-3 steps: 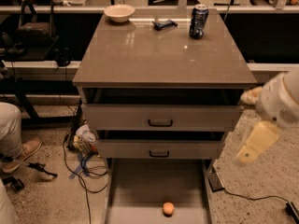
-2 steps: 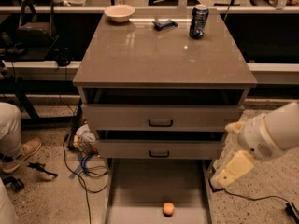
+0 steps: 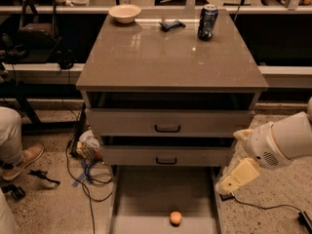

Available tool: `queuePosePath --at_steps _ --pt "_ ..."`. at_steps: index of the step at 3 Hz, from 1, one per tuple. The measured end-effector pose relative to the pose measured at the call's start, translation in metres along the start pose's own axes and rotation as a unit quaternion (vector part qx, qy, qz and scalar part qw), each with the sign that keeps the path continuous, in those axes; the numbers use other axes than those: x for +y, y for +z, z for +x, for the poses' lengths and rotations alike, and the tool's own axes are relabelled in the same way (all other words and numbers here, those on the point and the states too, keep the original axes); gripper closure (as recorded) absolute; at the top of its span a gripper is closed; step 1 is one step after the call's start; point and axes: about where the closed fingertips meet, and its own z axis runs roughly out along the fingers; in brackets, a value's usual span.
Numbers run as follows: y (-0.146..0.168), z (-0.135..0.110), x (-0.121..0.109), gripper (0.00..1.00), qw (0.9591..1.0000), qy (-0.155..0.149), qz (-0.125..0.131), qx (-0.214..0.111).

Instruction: Pick orange from bottom drawer and place on counter

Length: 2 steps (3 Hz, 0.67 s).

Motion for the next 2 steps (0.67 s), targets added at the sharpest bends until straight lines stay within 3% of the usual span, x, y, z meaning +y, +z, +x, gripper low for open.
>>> queuePosePath --at_steps 1,2 --pt "0.014 0.014 -0.005 0.00 1.0000 0.000 0.010 0.000" --pt "0.058 0.055 -0.019 0.00 0.9997 0.004 0.024 -0.005"
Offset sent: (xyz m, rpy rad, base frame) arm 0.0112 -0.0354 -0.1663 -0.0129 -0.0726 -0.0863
